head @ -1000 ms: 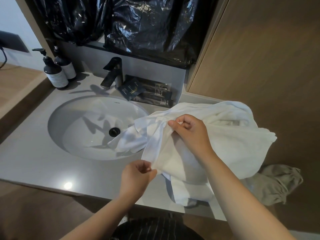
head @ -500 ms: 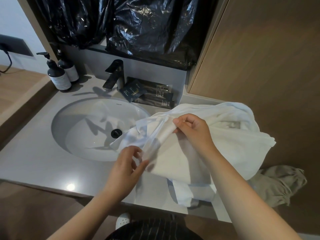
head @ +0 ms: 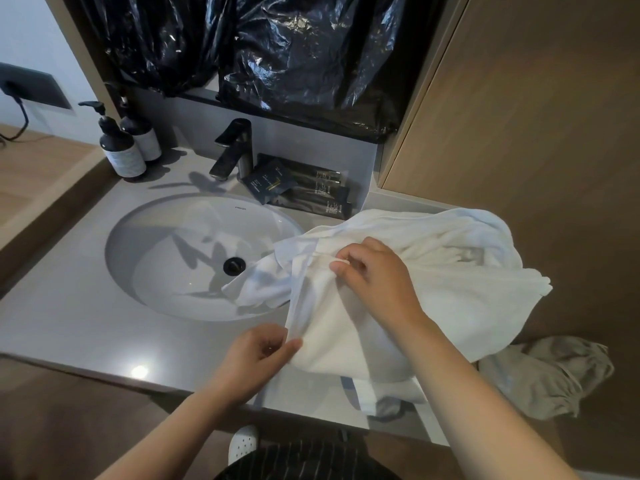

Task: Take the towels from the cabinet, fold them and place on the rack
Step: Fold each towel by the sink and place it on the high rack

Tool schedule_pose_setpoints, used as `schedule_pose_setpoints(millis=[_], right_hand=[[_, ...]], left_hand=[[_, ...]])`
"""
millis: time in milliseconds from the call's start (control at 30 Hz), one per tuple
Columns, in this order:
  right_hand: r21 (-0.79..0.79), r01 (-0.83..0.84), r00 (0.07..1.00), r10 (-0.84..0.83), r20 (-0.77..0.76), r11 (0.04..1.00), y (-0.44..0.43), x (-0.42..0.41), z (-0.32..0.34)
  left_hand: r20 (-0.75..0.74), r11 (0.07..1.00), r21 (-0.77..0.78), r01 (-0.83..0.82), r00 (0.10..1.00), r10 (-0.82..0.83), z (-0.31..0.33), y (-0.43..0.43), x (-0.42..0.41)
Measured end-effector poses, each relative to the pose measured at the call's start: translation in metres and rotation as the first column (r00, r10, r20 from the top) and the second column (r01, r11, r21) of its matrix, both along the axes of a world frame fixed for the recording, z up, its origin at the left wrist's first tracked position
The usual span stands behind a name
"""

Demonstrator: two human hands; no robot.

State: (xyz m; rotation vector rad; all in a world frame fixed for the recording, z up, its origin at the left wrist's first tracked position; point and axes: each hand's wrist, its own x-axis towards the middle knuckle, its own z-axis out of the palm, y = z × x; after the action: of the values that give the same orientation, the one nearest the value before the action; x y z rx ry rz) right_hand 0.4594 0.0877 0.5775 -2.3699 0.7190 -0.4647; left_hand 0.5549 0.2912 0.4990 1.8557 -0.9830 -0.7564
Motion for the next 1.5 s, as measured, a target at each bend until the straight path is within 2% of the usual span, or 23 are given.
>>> schedule_pose_setpoints(millis=[33,133,233,300,400,500,567,633,700,767,833,967,1067,1167,1267,1367,1433,1500], right_hand=[[-0.08,0.008,1.0,-0.01,-0.019,0.997,0.001,0.003,-0.001],[-0.175,-0.006,0.996,-0.01,-0.089,0.985,0.006,0.009,-0.006],[-0.201,-0.041,0.991,0.014,-0.134,0.979,0.011,0.012,-0.011],[-0.208,-0.066,0.99,0.038,-0.138,0.976,0.012,0.015,-0.012],[-0.25,-0.086,0.992,0.06,-0.11,0.964,0.015,0.016,-0.013],[-0.284,-0.087,0.996,0.077,-0.048,0.955,0.017,0.01,-0.012],[-0.316,-0.123,0.991,0.102,-0.082,0.941,0.018,0.007,-0.015],[-0.344,-0.149,0.979,0.088,-0.186,0.927,0.019,0.011,-0.019],[-0.361,-0.142,0.962,0.043,-0.268,0.922,0.018,0.02,-0.025],[-0.387,-0.121,0.96,0.009,-0.278,0.914,0.016,0.027,-0.03],[-0.414,-0.104,0.966,-0.007,-0.258,0.904,0.015,0.029,-0.033],[-0.443,-0.04,0.986,-0.036,-0.164,0.896,0.012,0.029,-0.038],[-0.449,-0.103,0.971,-0.009,-0.24,0.887,0.007,0.029,-0.04],[-0.422,-0.132,0.967,0.024,-0.252,0.897,0.004,0.028,-0.037],[-0.409,-0.142,0.976,0.059,-0.209,0.901,0.003,0.029,-0.032],[-0.397,-0.123,0.989,0.08,-0.123,0.91,0.002,0.03,-0.026],[-0.392,-0.106,0.994,0.084,-0.073,0.914,0.002,0.03,-0.023],[-0.365,-0.092,0.996,0.083,-0.042,0.926,0.002,0.031,-0.018]], left_hand=[[-0.011,0.999,-0.03,-0.017,1.0,0.017,-0.001,-0.001,-0.001],[-0.042,0.996,-0.073,-0.052,0.998,0.049,-0.002,-0.005,-0.002],[-0.075,0.998,0.032,-0.051,0.996,0.053,-0.005,-0.01,0.001],[-0.143,0.994,0.065,-0.091,0.985,0.1,-0.006,-0.016,0.007],[-0.308,0.98,0.022,-0.196,0.932,0.193,0.0,-0.027,0.014],[-0.388,0.985,0.008,-0.173,0.907,0.162,0.001,-0.031,0.016],[-0.487,0.988,0.002,-0.153,0.863,0.134,-0.002,-0.028,0.014],[-0.53,0.989,0.013,-0.149,0.838,0.134,-0.006,-0.026,0.011],[-0.45,0.982,0.057,-0.182,0.873,0.188,-0.011,-0.028,0.006],[-0.364,0.961,0.113,-0.251,0.89,0.275,-0.015,-0.033,0.002],[-0.319,0.962,0.134,-0.239,0.909,0.27,-0.019,-0.039,0.002],[-0.365,0.967,0.2,-0.159,0.903,0.224,-0.022,-0.046,0.006],[-0.427,0.968,0.237,-0.082,0.887,0.179,-0.025,-0.049,0.009],[-0.408,0.966,0.225,-0.13,0.887,0.214,-0.028,-0.046,0.009],[-0.211,0.94,0.158,-0.302,0.92,0.33,-0.028,-0.04,0.004],[-0.035,0.921,-0.029,-0.389,0.921,0.388,-0.02,-0.031,-0.005],[-0.068,0.914,-0.057,-0.402,0.915,0.399,-0.008,-0.029,-0.005],[-0.162,0.933,0.036,-0.358,0.919,0.359,0.006,-0.033,0.001]])
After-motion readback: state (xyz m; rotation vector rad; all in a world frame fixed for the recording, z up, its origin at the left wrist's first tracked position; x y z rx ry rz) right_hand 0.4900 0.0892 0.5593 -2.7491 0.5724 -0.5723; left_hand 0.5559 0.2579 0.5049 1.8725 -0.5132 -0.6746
